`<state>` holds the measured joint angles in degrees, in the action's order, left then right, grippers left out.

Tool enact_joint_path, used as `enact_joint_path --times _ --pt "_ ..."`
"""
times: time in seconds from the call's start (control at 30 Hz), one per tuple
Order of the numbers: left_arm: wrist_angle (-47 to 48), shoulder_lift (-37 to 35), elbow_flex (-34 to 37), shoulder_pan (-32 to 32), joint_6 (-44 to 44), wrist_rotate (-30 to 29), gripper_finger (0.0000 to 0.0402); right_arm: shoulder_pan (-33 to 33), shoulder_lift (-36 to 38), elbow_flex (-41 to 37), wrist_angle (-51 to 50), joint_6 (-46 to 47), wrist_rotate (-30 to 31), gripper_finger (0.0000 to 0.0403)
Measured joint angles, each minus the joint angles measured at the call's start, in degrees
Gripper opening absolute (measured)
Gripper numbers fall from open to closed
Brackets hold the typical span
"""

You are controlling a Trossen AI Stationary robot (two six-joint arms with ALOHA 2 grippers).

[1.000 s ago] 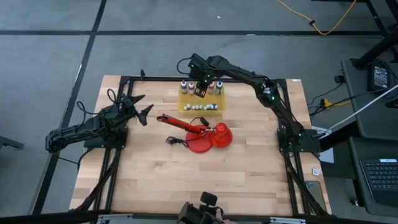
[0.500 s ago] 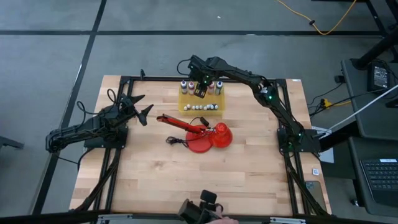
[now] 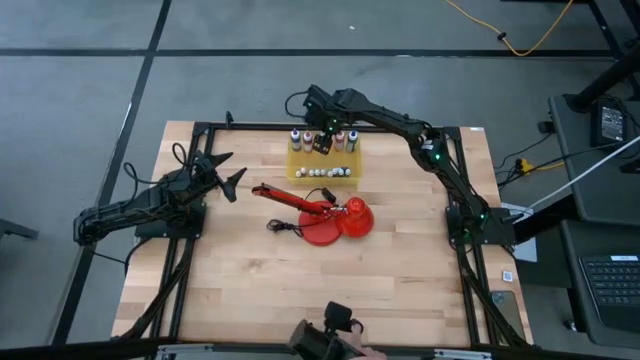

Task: Pick & Place food coloring
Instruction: Return to Home Position

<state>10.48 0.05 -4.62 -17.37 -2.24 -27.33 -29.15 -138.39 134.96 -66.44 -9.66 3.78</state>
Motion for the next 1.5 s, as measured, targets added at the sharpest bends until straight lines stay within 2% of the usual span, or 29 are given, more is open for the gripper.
enact_joint_path --times 0.23,0.43,0.53,0.63,0.73,0.8,0.93,1.13,1.3,1.5 --pt "0.0 -0.01 0.01 0.0 0.0 0.0 0.0319 0.0 5.46 -0.13 3.13 1.75 1.4 0.0297" --pt "0.0 -0.01 0.0 0.01 0.0 0.0 0.0319 2.64 12.1 -2.66 9.99 0.57 6.38 0.0334" --pt "0.0 -0.01 0.01 0.02 0.0 0.0 0.0319 4.86 18.31 -9.61 20.98 0.27 6.91 0.0365" --pt "0.0 0.01 0.01 0.01 0.0 0.0 0.0319 7.28 26.16 -20.11 34.45 -1.02 10.73 0.0393" --pt "0.0 -0.01 0.01 0.02 0.0 0.0 0.0319 10.22 33.91 -30.75 47.72 -4.43 17.66 0.0393" --pt "0.0 -0.01 0.01 0.01 0.0 0.0 0.0319 12.39 38.65 -36.53 52.74 -7.01 20.71 0.0391" --pt "0.0 0.0 0.0 0.01 0.0 0.0 0.0319 16.61 45.47 -43.75 54.43 -8.79 23.35 0.0392" --pt "0.0 0.01 0.01 0.0 0.0 0.0 0.0319 23.72 51.77 -49.3 56.71 -8.84 36.93 0.0392" --pt "0.0 -0.01 0.01 0.01 0.0 0.0 0.0319 27.89 55.92 -54.26 56.52 -8.87 37.5 0.0392" --pt "0.0 -0.01 0.01 0.02 0.0 0.0 0.0319 28.15 62.52 -65.01 58.24 -8.25 35.25 0.0392"
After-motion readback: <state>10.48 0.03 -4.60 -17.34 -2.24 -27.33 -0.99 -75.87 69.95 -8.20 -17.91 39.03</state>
